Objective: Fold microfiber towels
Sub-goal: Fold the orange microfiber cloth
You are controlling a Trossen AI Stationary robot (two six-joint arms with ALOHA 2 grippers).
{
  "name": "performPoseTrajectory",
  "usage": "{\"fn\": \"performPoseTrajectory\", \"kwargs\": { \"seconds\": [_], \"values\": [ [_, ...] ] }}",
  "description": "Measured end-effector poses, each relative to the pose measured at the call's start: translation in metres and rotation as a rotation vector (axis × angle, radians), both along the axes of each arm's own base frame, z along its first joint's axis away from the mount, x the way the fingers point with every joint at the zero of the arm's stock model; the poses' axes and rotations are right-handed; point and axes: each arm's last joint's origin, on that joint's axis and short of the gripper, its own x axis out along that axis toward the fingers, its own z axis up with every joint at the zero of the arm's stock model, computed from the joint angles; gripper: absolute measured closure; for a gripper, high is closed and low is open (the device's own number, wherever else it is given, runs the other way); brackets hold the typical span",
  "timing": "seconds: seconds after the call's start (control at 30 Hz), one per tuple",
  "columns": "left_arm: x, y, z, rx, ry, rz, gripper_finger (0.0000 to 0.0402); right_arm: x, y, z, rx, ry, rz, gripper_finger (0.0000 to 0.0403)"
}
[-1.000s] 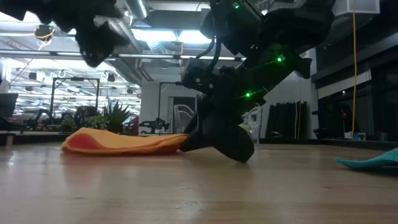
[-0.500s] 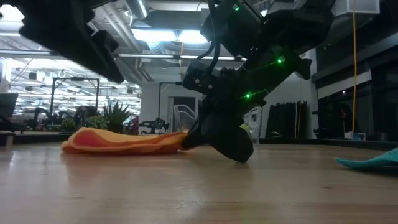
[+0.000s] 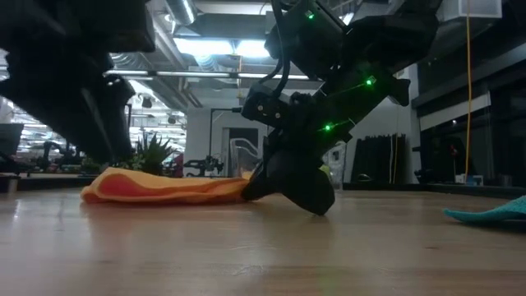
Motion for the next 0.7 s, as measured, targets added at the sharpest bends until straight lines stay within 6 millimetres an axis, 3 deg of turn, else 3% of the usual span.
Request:
{"fn": "performPoseTrajectory", "kwargs": {
  "seconds": [0.33, 0.7],
  "values": [
    [0.005, -0.003, -0.035, 0.111, 0.104, -0.022, 0.0114, 0.0, 0.0, 0.0, 0.006, 0.005, 0.005, 0.0397],
    [0.004, -0.001, -0.044, 0.161, 0.158, -0.009, 0.0128, 0.0, 0.001, 0.0, 0.007, 0.006, 0.008, 0.0396]
  ]
}}
